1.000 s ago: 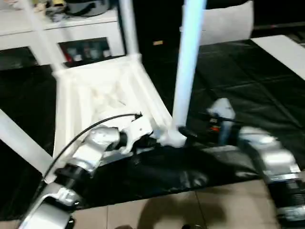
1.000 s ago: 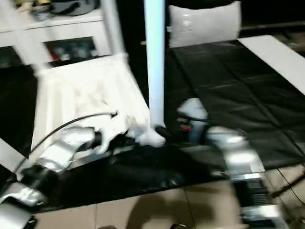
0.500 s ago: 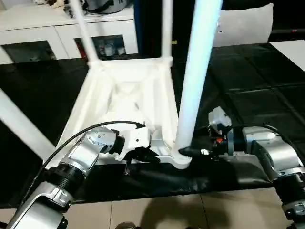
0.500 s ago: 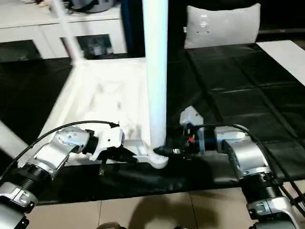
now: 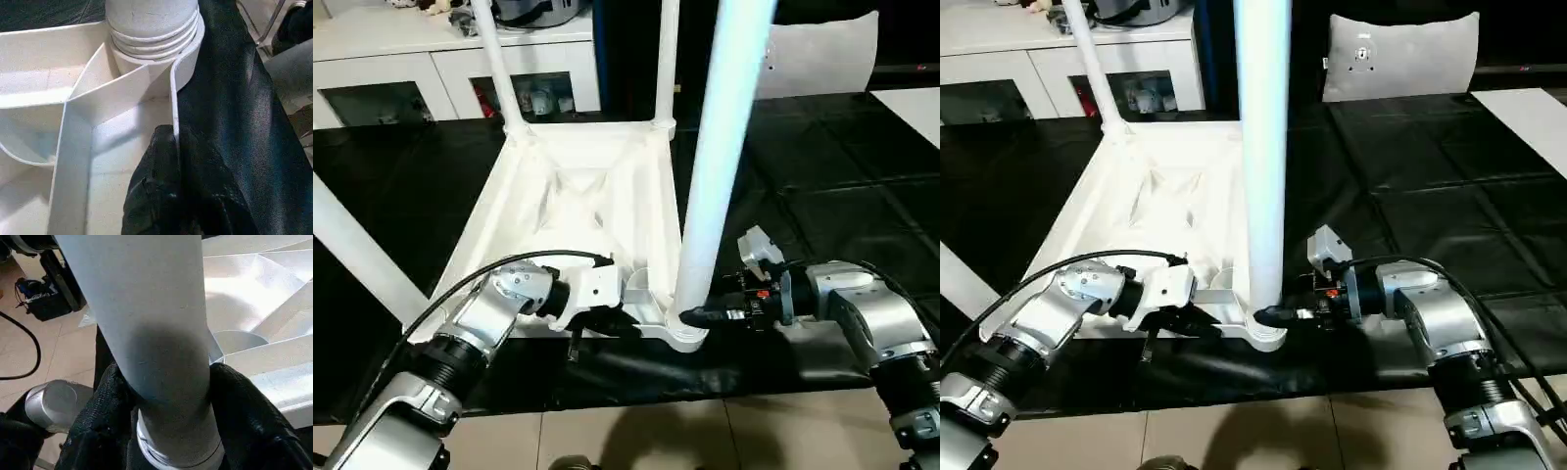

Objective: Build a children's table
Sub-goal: Rotate leg to tighten

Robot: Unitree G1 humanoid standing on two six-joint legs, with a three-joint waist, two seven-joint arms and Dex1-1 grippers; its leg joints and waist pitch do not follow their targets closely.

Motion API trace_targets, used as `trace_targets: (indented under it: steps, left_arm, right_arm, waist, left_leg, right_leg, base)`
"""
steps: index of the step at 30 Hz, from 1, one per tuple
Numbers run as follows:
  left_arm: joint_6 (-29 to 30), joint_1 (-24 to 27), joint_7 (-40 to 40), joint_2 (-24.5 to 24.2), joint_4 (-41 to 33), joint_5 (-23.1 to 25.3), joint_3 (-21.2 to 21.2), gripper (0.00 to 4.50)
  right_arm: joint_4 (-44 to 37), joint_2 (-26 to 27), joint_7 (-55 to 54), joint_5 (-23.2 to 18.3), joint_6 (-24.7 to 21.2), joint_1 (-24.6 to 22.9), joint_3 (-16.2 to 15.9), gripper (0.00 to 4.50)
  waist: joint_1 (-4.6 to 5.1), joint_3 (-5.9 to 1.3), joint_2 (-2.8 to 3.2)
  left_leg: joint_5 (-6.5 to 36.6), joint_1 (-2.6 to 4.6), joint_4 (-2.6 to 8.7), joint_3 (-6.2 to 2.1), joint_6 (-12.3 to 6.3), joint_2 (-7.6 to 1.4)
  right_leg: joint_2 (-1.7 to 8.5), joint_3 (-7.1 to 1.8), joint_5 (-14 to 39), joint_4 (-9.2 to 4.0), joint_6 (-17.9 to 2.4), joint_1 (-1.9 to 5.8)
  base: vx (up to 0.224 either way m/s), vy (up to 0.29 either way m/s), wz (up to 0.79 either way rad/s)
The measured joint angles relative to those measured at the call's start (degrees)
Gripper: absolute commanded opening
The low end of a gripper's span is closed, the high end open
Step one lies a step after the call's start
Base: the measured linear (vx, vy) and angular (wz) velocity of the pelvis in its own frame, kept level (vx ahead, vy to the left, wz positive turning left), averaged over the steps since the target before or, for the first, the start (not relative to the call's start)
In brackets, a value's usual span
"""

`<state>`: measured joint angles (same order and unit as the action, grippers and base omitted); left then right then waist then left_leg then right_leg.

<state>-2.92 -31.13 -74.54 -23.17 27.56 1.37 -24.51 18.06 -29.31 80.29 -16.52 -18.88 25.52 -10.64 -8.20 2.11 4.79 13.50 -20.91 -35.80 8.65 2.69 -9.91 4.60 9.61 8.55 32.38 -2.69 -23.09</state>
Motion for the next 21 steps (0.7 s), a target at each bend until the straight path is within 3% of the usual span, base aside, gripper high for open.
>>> trace_targets:
  steps: [6,8,10,12,14,16,19,21]
  left_arm:
    - [4.6,0.1,1.9,0.5,-0.7,-0.1,1.5,0.0]
    - [7.3,-0.1,4.7,1.0,-0.5,1.0,2.4,0.0]
    - [10.5,-0.9,9.6,2.8,0.5,2.3,3.8,0.0]
    - [13.1,-1.5,13.8,4.9,1.1,2.9,4.6,0.0]
    - [15.9,-2.3,18.2,7.2,1.9,3.0,5.5,0.0]
    - [19.2,-3.8,24.9,11.1,3.9,3.6,7.2,0.0]
    - [20.7,-6.4,34.4,16.5,7.3,5.2,8.5,0.0]
    - [20.7,-6.8,36.5,17.5,7.6,5.2,8.5,0.0]
  right_arm:
    - [-3.5,3.6,-7.0,0.2,-1.9,-2.5,1.7,2.0]
    - [-4.2,6.1,-12.9,1.2,-3.1,-2.9,2.5,1.99]
    - [-4.5,9.6,-21.2,3.0,-5.2,-2.7,4.0,1.98]
    - [-4.5,12.4,-28.4,4.9,-6.6,-2.1,5.4,1.98]
    - [-4.1,15.4,-35.9,6.4,-7.7,-1.0,6.7,1.97]
    - [-1.8,20.9,-47.1,8.6,-7.5,0.6,9.3,1.97]
    - [4.0,25.4,-59.2,10.1,-4.6,4.8,11.5,1.97]
    - [5.0,25.8,-60.9,10.1,-3.6,5.5,12.0,1.97]
  waist:
    - [0.16,-0.02,-0.06]
    - [0.82,-0.01,-0.08]
    - [2.15,0.05,-0.15]
    - [3.45,0.05,-0.15]
    - [5.17,0.06,-0.12]
    - [6.77,0.08,-0.11]
    - [8.04,0.09,-0.1]
    - [8.15,0.08,-0.09]
  left_leg:
    - [0.0,0.12,-0.01,0.06,0.05,-0.03]
    - [-0.1,0.45,0.0,0.26,0.16,-0.01]
    - [0.0,0.86,0.01,0.29,0.62,0.01]
    - [0.0,0.85,0.01,0.31,0.68,0.01]
    - [0.0,0.83,0.03,0.19,0.68,-0.16]
    - [-0.1,0.74,0.03,0.11,0.68,-0.22]
    - [0.0,0.39,0.04,0.09,0.58,0.07]
    - [0.1,-0.08,0.1,0.12,0.29,0.13]
  right_leg:
    - [-0.01,-0.07,0.0,0.18,0.0,0.0]
    - [-0.01,-0.27,0.0,0.33,0.0,0.07]
    - [-0.01,-0.25,0.0,0.34,0.0,0.25]
    - [0.0,-0.19,0.0,0.23,0.0,0.33]
    - [0.07,0.43,0.0,-0.39,0.0,0.53]
    - [0.08,0.66,-0.1,-0.72,0.1,0.55]
    - [0.37,0.64,-0.6,-0.89,0.2,0.33]
    - [0.44,0.63,-0.8,-0.99,0.3,0.15]
  base:
    - [0.0,0.0,0.0]
    - [0.0,0.0,0.0]
    - [0.0,0.0,0.0]
    - [0.0,0.0,0.0]
    - [0.0,0.0,0.0]
    - [0.0,0.0,0.0]
    - [0.0,0.0,0.0]
    - [0.0,0.0,0.0]
